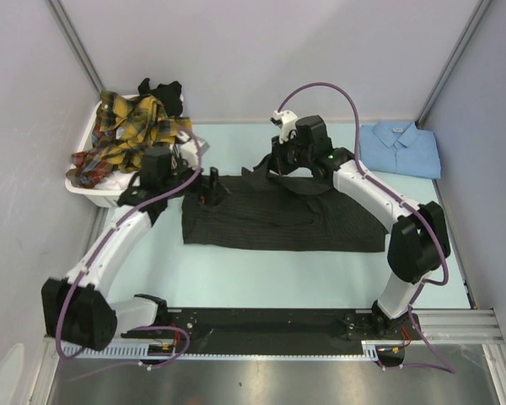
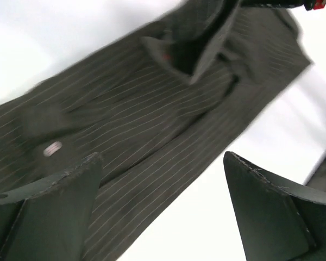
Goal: Fold and stack the long sleeve shirts
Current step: Fold the shirt
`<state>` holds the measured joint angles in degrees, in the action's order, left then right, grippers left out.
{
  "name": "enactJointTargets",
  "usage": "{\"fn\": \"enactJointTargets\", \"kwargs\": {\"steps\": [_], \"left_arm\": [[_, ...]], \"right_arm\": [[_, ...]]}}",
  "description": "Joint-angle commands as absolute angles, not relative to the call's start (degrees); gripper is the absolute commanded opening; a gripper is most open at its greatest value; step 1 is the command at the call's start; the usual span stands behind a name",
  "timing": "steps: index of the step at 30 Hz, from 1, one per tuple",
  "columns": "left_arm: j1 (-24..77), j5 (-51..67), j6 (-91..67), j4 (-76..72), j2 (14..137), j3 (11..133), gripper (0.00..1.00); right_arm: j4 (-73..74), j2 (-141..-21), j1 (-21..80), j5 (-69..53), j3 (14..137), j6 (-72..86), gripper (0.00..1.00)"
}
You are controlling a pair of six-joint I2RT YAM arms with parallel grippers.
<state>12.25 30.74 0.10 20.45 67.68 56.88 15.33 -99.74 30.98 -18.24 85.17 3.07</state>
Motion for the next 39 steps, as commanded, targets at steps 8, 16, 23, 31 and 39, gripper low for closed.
{"fn": "enactJointTargets", "kwargs": {"steps": [8, 16, 23, 31, 39], "left_arm": [[23.03, 39.1, -7.12, -1.91, 87.0, 69.79, 0.95], [23.73, 40.43, -7.03, -11.41, 97.9, 79.43, 0.77], [23.64, 40.77, -8.26, -13.18, 108.97, 92.62, 0.72], [23.64, 42.19, -7.75, -15.12, 116.27, 101.94, 0.36], [22.33, 55.79, -0.1, -12.84, 115.41, 101.0, 0.1]], "right_arm": [[19.33, -95.36, 26.02, -20.47, 92.54, -13.35, 0.0], [23.99, -99.05, 19.43, -26.54, 98.96, -19.42, 0.0], [25.75, -104.67, 15.56, -32.95, 107.83, -24.6, 0.0], [30.85, -111.8, 14.33, -36.03, 119.17, -29.09, 0.0], [36.11, -107.58, 14.24, -37.44, 115.93, -32.17, 0.0]]}}
